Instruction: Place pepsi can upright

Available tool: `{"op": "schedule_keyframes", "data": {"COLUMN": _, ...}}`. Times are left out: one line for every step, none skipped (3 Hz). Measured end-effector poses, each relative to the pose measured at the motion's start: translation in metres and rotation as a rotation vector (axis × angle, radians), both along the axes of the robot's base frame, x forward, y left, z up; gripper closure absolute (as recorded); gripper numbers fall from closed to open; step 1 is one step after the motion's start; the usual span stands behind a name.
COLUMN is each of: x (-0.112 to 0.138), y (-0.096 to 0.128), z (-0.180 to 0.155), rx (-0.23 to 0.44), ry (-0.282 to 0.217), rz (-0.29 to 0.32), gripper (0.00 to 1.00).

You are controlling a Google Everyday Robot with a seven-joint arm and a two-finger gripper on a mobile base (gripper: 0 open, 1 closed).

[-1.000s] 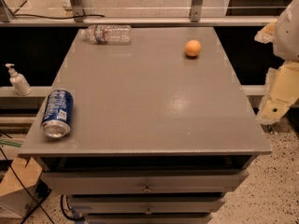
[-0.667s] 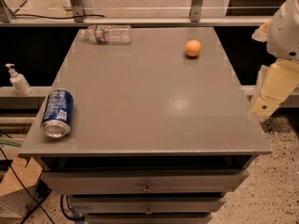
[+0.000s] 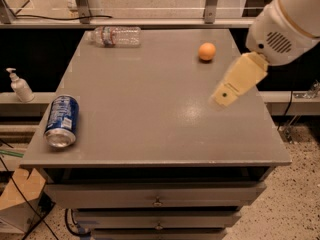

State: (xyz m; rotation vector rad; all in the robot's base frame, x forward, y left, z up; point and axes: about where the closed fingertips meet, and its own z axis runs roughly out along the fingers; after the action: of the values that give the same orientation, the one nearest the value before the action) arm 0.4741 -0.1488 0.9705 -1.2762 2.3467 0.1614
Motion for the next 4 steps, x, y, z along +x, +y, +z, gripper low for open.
{"op": "schedule_keyframes", "data": {"x": 0.002, "y": 0.003, "z": 0.002, "rx": 0.039, "ry": 0.021, "rz": -0.081, "gripper": 0.00}}
{"op": "schedule_keyframes", "data": {"x": 0.002, "y": 0.003, "z": 0.002, "rx": 0.039, "ry": 0.022, "rz": -0.081, "gripper": 0.00}}
{"op": "schedule_keyframes", "data": {"x": 0.009, "y": 0.022, "z": 0.001, "rx": 0.032, "ry": 0.024, "rz": -0.072, "gripper": 0.00}}
{"op": "schedule_keyframes", "data": {"x": 0.011, "y": 0.066, "z": -0.001, "rx": 0.053, "ry": 0.027, "rz": -0.003, "gripper": 0.00}}
